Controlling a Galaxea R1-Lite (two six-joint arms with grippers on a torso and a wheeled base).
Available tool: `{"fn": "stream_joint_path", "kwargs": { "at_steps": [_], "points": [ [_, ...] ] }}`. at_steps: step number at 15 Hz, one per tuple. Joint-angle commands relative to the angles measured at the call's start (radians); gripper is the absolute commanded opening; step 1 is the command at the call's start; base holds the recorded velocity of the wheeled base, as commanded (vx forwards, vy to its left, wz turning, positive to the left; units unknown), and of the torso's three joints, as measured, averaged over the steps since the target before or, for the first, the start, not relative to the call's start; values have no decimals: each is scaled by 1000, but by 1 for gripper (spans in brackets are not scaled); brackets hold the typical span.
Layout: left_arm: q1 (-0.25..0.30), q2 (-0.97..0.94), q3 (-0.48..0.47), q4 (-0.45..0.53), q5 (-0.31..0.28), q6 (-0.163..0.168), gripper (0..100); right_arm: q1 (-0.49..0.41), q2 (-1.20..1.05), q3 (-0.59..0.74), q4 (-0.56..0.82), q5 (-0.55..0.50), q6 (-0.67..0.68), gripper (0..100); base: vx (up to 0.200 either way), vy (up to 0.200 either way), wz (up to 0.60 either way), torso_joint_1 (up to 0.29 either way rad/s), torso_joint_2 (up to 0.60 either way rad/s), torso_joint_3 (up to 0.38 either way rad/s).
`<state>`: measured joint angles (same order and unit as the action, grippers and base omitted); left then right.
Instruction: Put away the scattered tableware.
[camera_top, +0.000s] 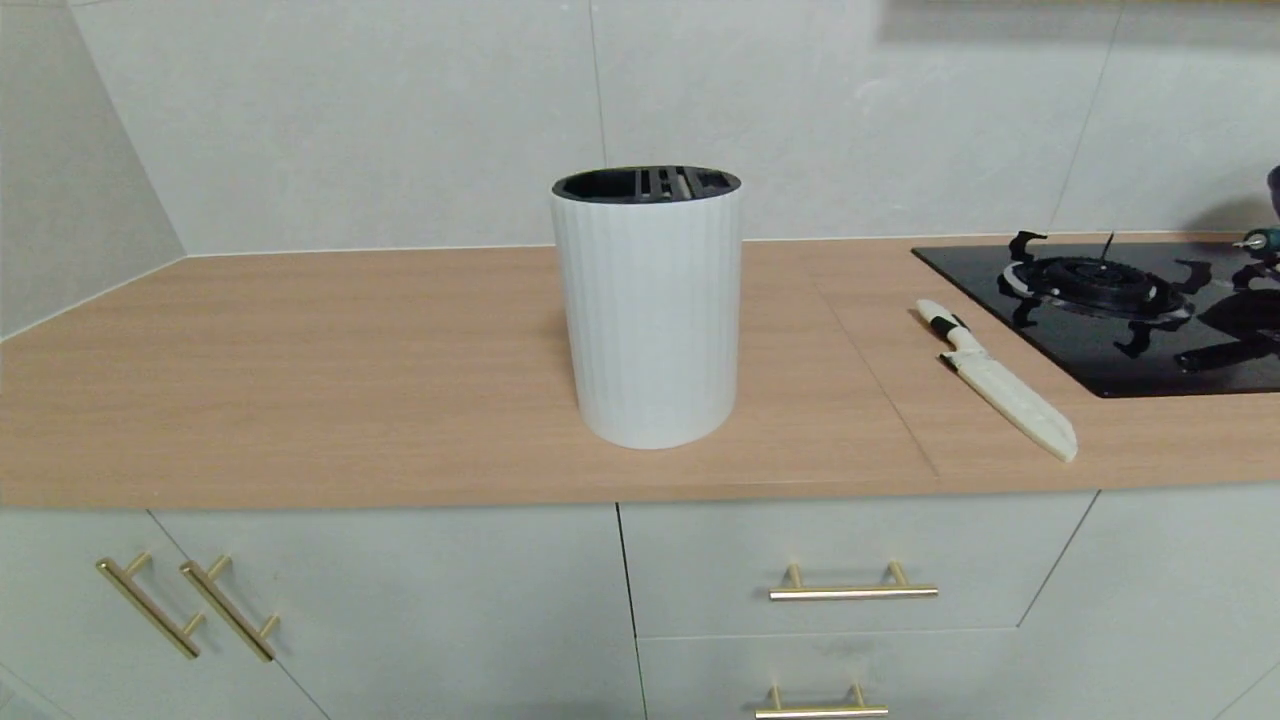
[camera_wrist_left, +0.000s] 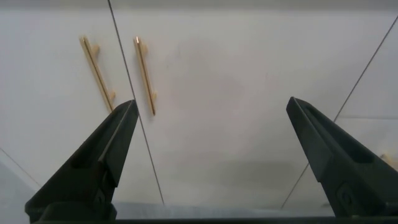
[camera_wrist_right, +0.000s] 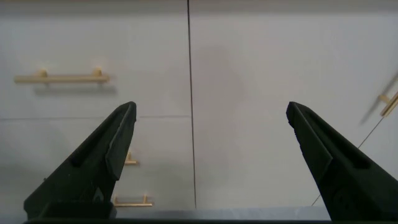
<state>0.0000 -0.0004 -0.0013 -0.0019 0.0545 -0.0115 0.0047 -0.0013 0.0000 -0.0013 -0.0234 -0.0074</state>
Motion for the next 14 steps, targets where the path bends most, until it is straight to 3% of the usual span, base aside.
{"fn": "stream_joint_path", "kwargs": {
  "at_steps": [1, 14],
  "points": [
    [0, 0, 0, 0, 1, -1, 100, 0, 1, 0, 0, -1, 0, 100, 0, 0, 0, 139, -456, -325],
    [0, 0, 0, 0, 1, -1, 100, 0, 1, 0, 0, -1, 0, 100, 0, 0, 0, 191, -496, -308]
  ]
}}
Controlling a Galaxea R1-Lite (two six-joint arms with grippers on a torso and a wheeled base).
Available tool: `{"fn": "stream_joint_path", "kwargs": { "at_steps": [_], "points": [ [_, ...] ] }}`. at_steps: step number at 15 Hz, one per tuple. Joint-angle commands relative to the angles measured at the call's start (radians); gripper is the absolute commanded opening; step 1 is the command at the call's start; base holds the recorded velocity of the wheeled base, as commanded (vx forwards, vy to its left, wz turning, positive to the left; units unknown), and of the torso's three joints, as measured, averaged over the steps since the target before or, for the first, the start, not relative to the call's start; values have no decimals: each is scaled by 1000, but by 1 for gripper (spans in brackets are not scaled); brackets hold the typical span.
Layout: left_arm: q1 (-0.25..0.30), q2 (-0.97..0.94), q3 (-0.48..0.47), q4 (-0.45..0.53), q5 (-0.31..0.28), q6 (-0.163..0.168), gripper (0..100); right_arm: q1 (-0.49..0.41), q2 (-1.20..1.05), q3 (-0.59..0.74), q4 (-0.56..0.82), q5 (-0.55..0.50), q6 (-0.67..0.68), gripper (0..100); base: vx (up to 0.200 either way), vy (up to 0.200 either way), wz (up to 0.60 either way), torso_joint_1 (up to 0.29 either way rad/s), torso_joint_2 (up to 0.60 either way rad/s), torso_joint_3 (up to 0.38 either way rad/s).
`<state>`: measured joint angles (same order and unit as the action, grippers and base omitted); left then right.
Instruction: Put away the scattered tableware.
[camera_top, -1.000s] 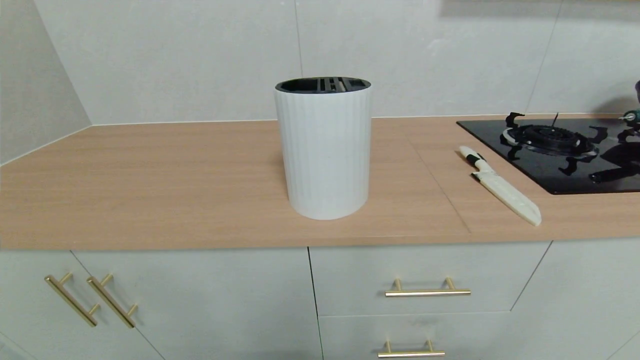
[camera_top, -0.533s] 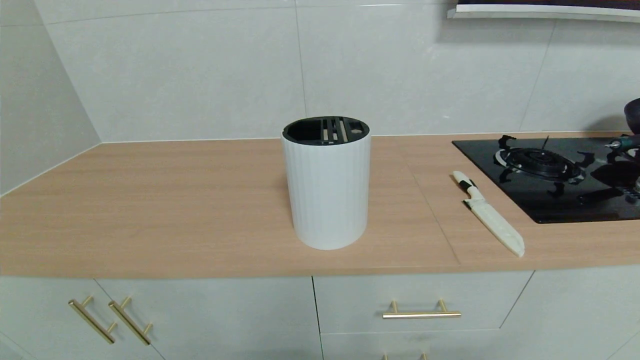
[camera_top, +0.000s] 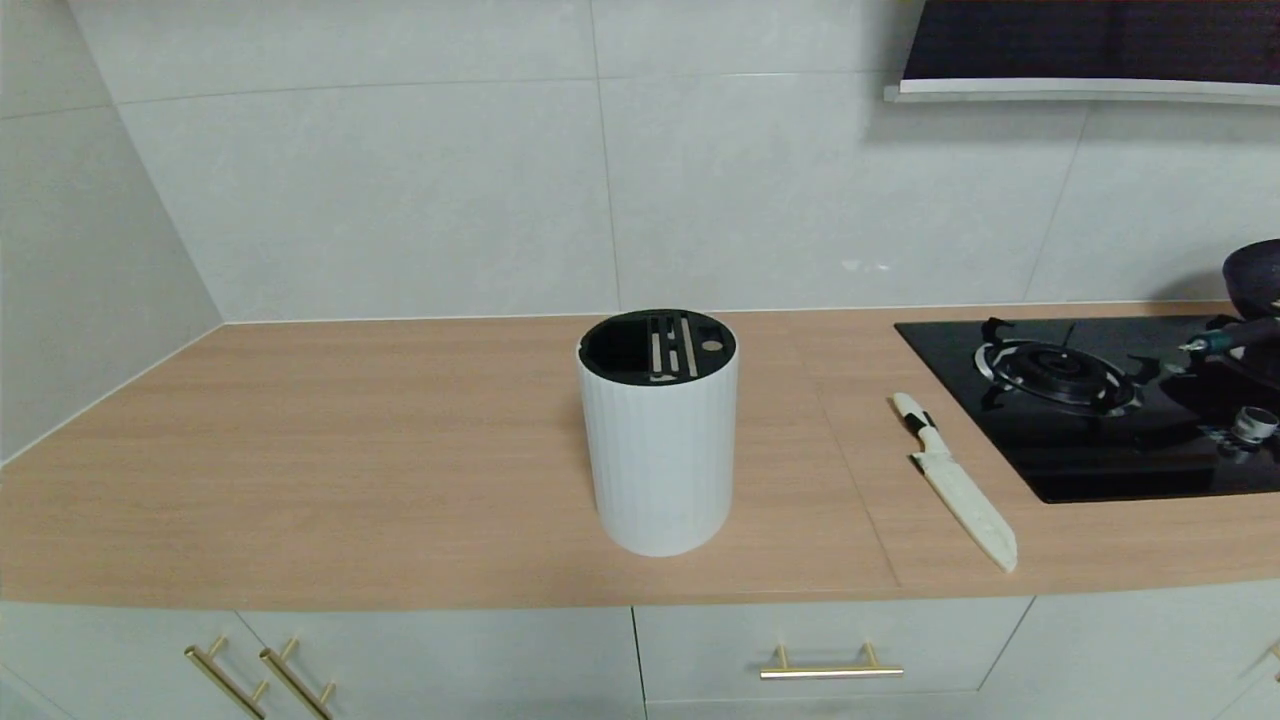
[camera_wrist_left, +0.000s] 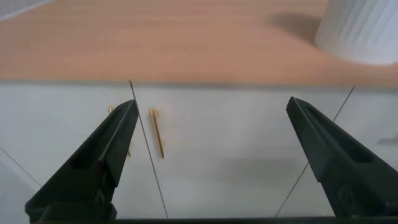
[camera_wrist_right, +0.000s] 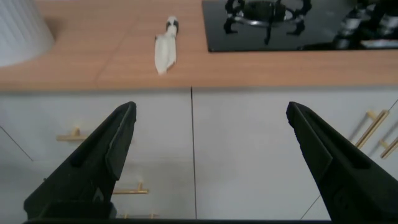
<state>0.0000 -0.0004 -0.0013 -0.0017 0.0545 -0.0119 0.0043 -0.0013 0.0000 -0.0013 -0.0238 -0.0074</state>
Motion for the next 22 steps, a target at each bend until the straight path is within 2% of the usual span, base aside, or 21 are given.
{"fn": "stream_joint_path", "kwargs": {
  "at_steps": [1, 9, 14, 21, 22],
  "points": [
    [0, 0, 0, 0, 1, 0, 100, 0, 1, 0, 0, -1, 0, 100, 0, 0, 0, 227, -535, -305],
    [0, 0, 0, 0, 1, 0, 100, 0, 1, 0, 0, -1, 0, 100, 0, 0, 0, 259, -577, -320],
    [0, 0, 0, 0, 1, 0, 100, 0, 1, 0, 0, -2, 0, 100, 0, 0, 0, 189, -402, -221],
    [0, 0, 0, 0, 1, 0, 100, 0, 1, 0, 0, -4, -5, 100, 0, 0, 0, 26, -60, -30],
    [0, 0, 0, 0, 1, 0, 100, 0, 1, -31, -19, -22, -12, 100, 0, 0, 0, 0, 0, 0]
  ]
}}
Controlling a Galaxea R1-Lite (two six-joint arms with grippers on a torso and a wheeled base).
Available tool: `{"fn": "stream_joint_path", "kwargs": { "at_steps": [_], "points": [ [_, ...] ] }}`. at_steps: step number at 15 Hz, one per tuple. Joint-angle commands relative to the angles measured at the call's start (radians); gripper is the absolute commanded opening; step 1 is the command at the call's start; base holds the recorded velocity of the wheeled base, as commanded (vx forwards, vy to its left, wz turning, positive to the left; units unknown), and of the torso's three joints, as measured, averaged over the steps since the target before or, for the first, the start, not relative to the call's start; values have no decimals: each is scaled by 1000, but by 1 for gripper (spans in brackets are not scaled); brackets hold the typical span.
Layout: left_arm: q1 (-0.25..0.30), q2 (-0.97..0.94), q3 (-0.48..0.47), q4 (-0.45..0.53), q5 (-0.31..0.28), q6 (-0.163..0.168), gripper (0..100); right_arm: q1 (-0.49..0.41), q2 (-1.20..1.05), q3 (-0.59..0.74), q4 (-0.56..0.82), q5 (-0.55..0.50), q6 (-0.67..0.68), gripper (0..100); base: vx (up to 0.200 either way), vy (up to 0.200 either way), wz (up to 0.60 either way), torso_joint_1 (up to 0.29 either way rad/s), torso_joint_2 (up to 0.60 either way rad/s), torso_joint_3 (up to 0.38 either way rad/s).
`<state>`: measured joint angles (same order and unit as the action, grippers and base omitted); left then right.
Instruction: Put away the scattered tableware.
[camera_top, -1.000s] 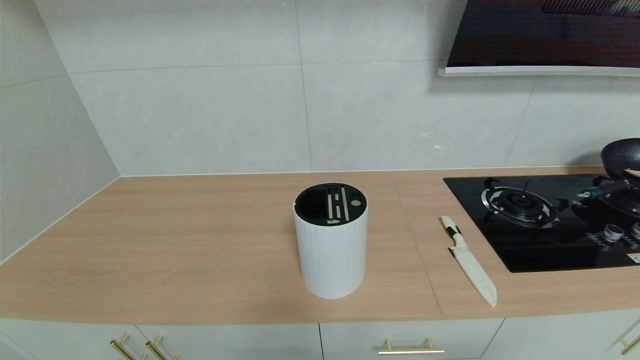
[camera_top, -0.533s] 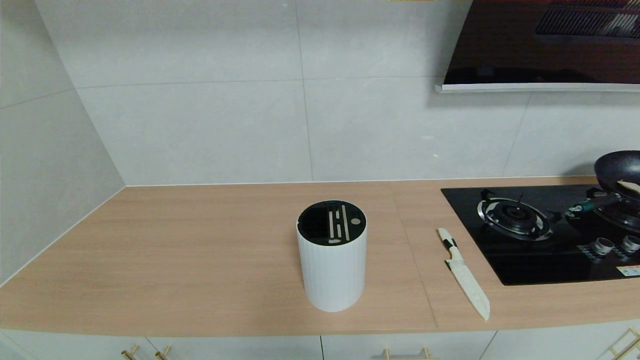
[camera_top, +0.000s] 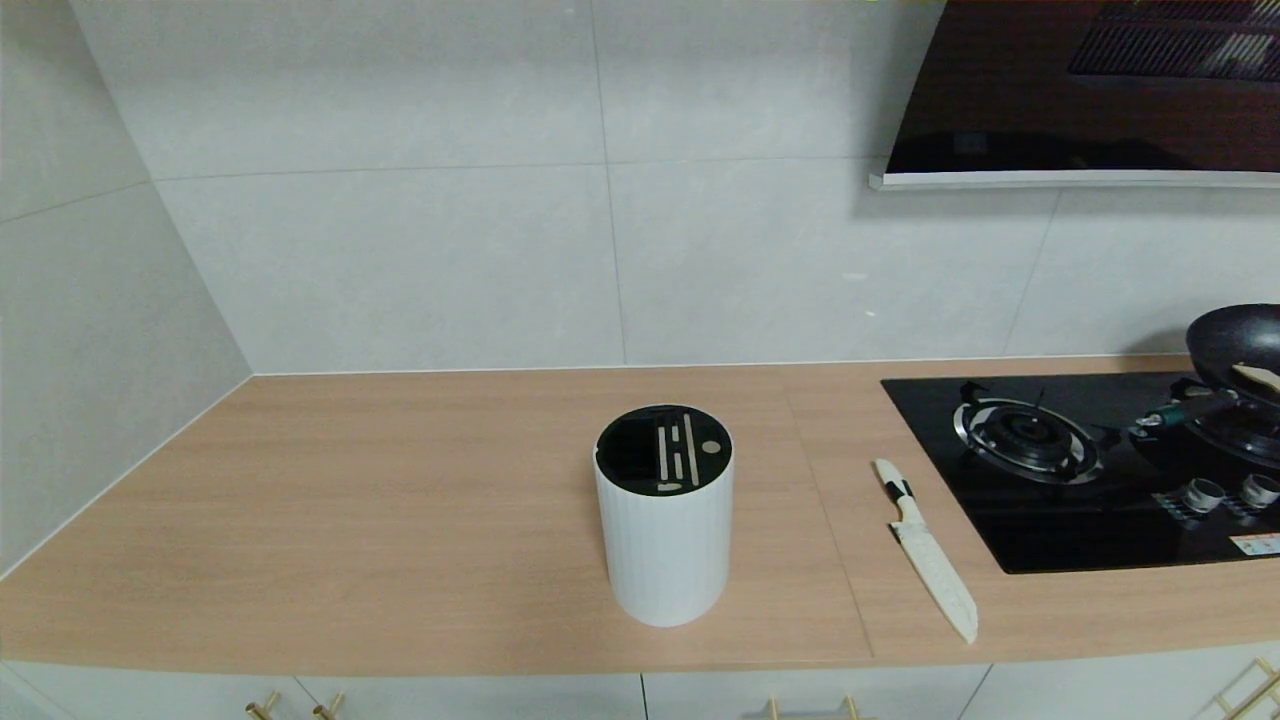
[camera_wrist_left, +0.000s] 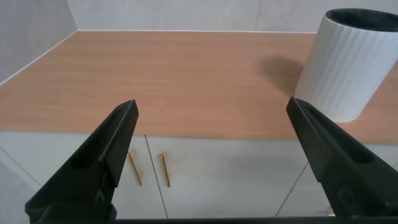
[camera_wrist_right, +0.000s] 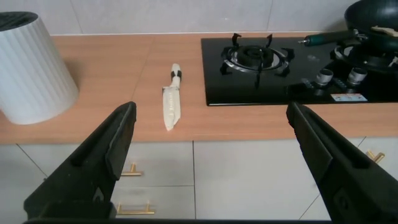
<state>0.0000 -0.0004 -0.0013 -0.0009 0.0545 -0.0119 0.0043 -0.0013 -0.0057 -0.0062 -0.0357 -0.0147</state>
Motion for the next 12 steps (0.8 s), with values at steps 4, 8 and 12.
{"fn": "stream_joint_path", "kwargs": {
  "at_steps": [4, 8, 12],
  "points": [
    [0, 0, 0, -1, 1, 0, 100, 39, 296, -324, 23, 43, 24, 100, 0, 0, 0, 0, 0, 0],
    [0, 0, 0, -1, 1, 1, 100, 49, 713, -473, 20, 93, 7, 100, 0, 0, 0, 0, 0, 0],
    [0, 0, 0, -1, 1, 1, 100, 109, 1152, -629, -58, 85, 1, 100, 0, 0, 0, 0, 0, 0]
  ]
}}
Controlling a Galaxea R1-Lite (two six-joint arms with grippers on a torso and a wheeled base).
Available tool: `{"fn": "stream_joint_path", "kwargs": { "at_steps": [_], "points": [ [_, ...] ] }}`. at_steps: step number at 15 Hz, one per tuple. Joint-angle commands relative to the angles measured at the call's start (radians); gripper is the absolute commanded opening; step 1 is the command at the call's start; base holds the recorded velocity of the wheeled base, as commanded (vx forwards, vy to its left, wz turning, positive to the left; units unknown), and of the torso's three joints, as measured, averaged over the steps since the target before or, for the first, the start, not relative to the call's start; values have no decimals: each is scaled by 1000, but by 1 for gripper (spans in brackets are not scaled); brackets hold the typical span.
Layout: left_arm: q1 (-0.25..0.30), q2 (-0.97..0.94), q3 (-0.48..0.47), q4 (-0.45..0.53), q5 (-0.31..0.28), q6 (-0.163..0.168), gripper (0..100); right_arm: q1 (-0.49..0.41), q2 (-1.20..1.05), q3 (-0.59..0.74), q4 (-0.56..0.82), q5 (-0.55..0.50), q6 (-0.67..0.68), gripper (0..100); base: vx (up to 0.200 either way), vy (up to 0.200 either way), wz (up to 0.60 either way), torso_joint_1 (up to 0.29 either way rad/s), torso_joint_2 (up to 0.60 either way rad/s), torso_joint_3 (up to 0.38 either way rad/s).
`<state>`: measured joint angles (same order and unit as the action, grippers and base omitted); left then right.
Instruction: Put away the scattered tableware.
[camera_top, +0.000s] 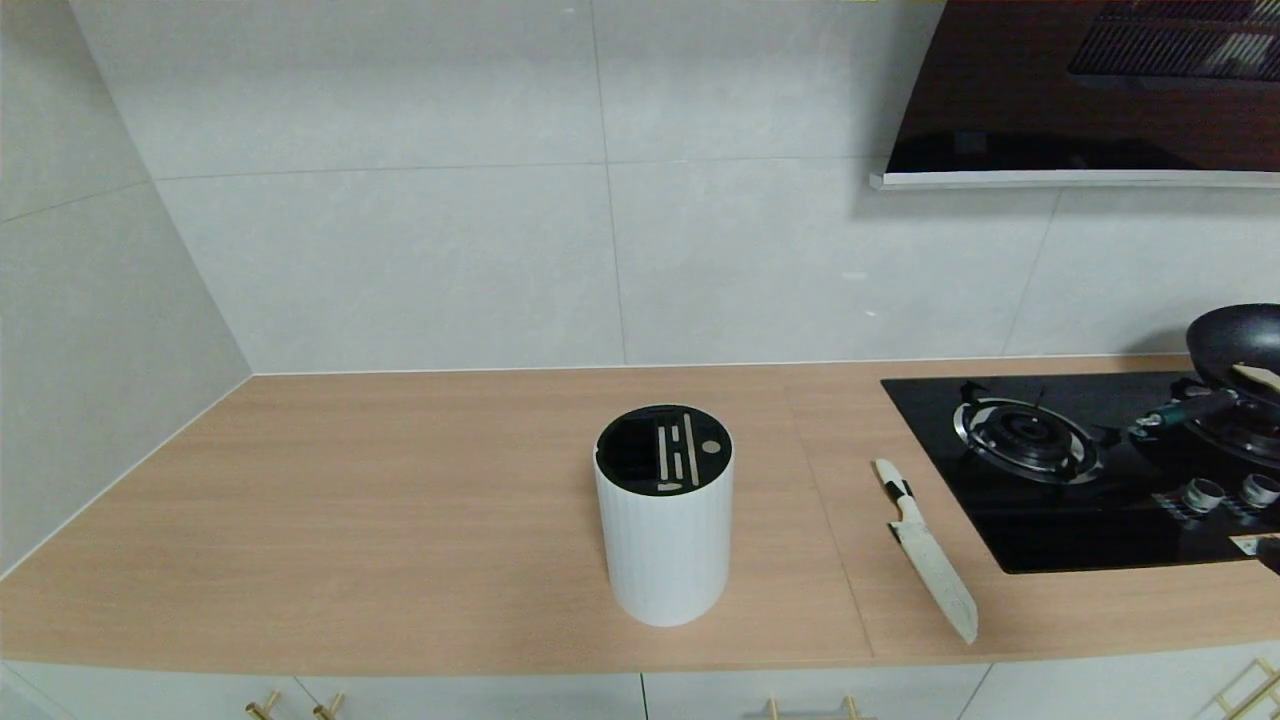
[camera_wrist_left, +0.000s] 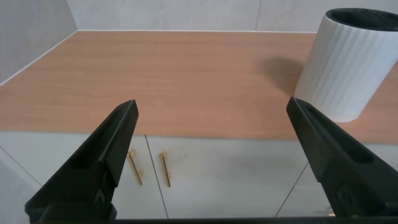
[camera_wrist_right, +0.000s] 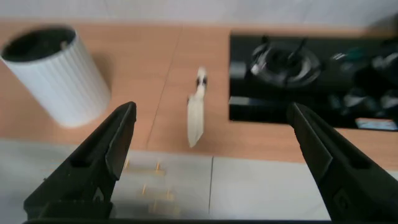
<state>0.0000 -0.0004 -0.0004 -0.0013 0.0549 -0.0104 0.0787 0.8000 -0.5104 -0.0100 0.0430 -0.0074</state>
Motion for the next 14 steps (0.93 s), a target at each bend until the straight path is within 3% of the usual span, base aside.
{"fn": "stream_joint_path", "kwargs": {
  "at_steps": [1, 5, 10, 14],
  "points": [
    [0, 0, 0, 0, 0, 0, 100, 44, 453, -158, -128, 3, -6, 100, 0, 0, 0, 0, 0, 0],
    [0, 0, 0, 0, -1, 6, 100, 122, 650, -241, -163, -106, -6, 100, 0, 0, 0, 0, 0, 0],
    [0, 0, 0, 0, 0, -2, 100, 182, 805, -221, -174, -124, -8, 100, 0, 0, 0, 0, 0, 0],
    [0, 0, 0, 0, 0, 0, 100, 162, 1128, -218, -493, -141, -8, 100, 0, 0, 0, 0, 0, 0]
  ]
}}
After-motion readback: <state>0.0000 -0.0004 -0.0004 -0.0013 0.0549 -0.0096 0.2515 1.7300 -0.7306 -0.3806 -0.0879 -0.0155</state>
